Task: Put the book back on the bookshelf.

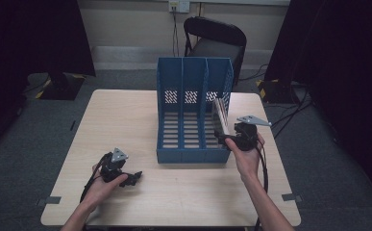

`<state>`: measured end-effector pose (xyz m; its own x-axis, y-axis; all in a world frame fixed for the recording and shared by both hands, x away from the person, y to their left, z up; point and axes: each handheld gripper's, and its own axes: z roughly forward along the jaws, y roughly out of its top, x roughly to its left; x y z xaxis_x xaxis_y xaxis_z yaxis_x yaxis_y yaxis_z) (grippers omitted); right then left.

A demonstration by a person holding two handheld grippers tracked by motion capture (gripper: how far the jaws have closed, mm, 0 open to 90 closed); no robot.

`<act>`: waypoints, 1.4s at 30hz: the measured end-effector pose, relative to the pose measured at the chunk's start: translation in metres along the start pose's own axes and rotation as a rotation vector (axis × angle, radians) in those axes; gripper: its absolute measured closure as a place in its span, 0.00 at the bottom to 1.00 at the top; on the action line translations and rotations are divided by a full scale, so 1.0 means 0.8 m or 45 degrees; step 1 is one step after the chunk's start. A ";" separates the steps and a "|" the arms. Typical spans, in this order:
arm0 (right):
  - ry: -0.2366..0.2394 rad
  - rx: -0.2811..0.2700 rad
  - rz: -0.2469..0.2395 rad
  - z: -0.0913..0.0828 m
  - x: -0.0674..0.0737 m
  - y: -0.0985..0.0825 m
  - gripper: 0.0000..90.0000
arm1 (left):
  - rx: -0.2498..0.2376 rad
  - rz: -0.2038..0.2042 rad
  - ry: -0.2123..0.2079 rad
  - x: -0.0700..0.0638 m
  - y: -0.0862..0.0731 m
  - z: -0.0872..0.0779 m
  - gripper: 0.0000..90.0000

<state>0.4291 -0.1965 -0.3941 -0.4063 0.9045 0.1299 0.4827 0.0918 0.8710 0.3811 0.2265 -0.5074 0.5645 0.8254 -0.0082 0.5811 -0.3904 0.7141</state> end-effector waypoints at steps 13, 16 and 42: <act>0.079 0.017 -0.008 -0.043 -0.013 -0.034 0.16 | 0.003 -0.007 0.008 0.003 -0.002 -0.003 0.00; 0.092 0.032 -0.009 -0.050 -0.017 -0.045 0.16 | 0.001 -0.009 0.009 0.003 -0.003 -0.003 0.00; 0.064 0.422 -0.131 -0.027 -0.045 -0.143 0.18 | -0.002 -0.024 0.029 0.002 -0.005 -0.005 0.00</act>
<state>0.3719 -0.2487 -0.4885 -0.4999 0.8624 0.0797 0.6594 0.3193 0.6806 0.3770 0.2310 -0.5074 0.5398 0.8417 -0.0060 0.5906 -0.3737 0.7152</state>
